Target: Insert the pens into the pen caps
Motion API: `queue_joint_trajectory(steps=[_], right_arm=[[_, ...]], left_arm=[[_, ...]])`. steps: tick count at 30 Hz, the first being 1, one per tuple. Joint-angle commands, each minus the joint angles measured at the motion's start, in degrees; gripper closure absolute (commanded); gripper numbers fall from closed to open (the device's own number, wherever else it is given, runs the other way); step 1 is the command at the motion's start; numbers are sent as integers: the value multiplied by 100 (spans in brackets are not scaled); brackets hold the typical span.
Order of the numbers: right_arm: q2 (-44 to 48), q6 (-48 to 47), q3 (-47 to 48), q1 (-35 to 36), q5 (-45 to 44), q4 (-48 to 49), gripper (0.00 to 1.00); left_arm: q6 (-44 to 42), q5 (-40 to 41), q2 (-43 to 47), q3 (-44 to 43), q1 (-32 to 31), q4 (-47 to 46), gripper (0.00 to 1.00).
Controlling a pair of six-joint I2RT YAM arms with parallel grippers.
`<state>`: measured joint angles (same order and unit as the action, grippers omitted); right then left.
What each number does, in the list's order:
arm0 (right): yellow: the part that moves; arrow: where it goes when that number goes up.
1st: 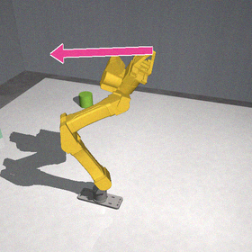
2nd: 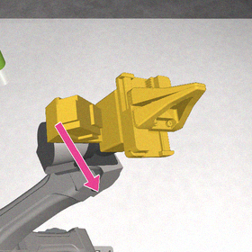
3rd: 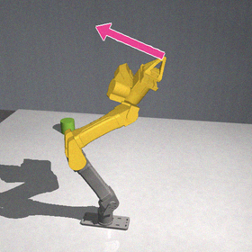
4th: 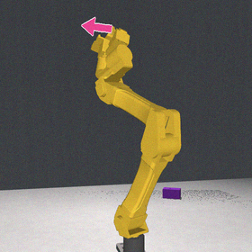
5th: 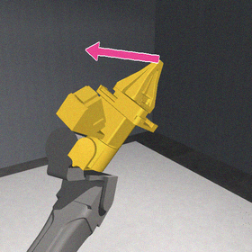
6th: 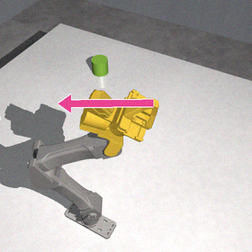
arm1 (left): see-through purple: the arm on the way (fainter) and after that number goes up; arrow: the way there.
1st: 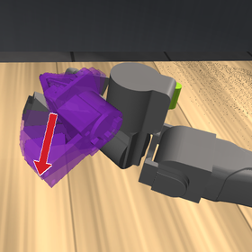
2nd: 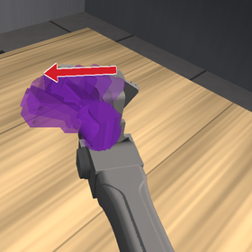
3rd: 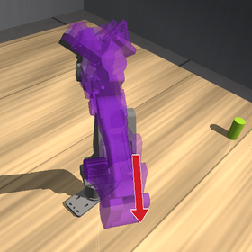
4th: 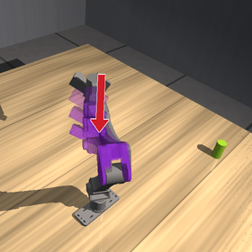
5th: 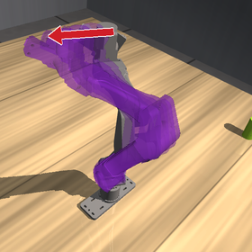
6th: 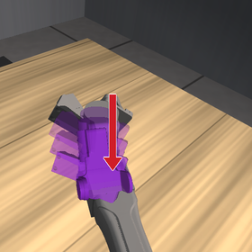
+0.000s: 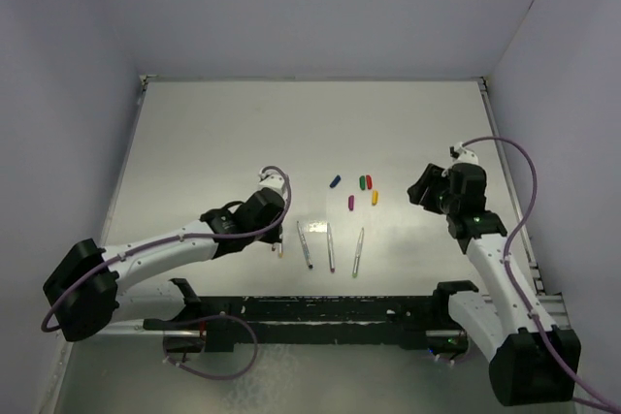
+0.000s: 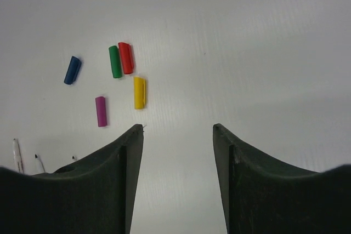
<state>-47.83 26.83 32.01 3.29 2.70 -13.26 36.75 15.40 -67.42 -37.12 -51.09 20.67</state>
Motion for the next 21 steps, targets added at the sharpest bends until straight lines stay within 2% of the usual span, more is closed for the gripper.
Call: queue_joint_trajectory(steps=[1, 5, 8, 11, 16, 21], right_arm=[[-533, -304, 451, 38, 309, 836, 47], [-1123, -430, 696, 357, 70, 1155, 54], [-1685, -587, 987, 944, -470, 1262, 60], [-2397, -650, 1363, 1263, -751, 1313, 60], [-3144, -770, 1704, 1351, -718, 1560, 60], [-3820, -1003, 2162, 1551, -984, 1438, 61]], left_arm=[[-803, -385, -259, -277, -23, -1071, 100], [-908, -588, -289, -230, -24, -1478, 100], [-972, -686, -202, -191, -23, -1573, 100], [-1028, -759, -1, -152, -23, -1576, 100], [-950, -814, 470, 54, -24, -1687, 100], [-847, -1078, 498, 126, -17, -1721, 100]])
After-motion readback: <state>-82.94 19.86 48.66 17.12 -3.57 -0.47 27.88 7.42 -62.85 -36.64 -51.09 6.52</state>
